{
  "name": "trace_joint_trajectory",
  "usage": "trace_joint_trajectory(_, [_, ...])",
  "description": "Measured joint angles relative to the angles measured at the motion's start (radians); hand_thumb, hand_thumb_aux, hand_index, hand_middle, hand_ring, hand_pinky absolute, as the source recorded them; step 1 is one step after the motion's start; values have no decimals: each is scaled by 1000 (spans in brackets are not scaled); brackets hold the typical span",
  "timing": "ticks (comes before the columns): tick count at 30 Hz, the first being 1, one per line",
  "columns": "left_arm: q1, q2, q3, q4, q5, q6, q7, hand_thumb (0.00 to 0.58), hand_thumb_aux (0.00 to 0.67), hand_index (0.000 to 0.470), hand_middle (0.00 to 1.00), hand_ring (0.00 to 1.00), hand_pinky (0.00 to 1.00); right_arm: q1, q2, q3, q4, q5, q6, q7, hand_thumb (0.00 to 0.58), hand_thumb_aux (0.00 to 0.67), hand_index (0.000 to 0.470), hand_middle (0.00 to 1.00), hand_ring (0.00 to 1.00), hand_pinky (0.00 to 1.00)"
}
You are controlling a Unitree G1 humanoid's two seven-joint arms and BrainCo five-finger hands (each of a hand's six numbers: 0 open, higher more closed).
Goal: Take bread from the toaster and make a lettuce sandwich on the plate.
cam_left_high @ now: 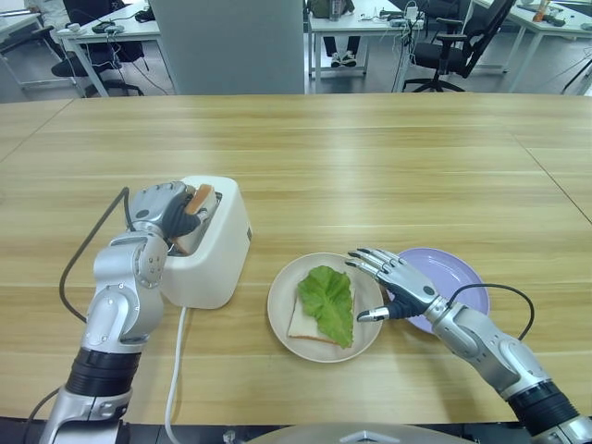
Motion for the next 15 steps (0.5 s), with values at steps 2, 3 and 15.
trace_joint_trajectory(2, [-13,0,18,-26,-18,-6,13,580,670,460,1000,1000,1000,1,0,-2,-1,2,-4,-5,0,0,0,0,0,0])
trace_joint_trajectory(3, [-18,-1,26,-38,-27,-8,21,580,670,460,1000,1000,1000,2,0,-2,-3,2,-6,-8,0,0,0,0,0,0])
trace_joint_trajectory(15, [-258,-14,220,-256,-235,-81,156,580,670,460,1000,1000,1000,26,-26,-75,-54,-3,-46,-84,0,0,0,0,0,0])
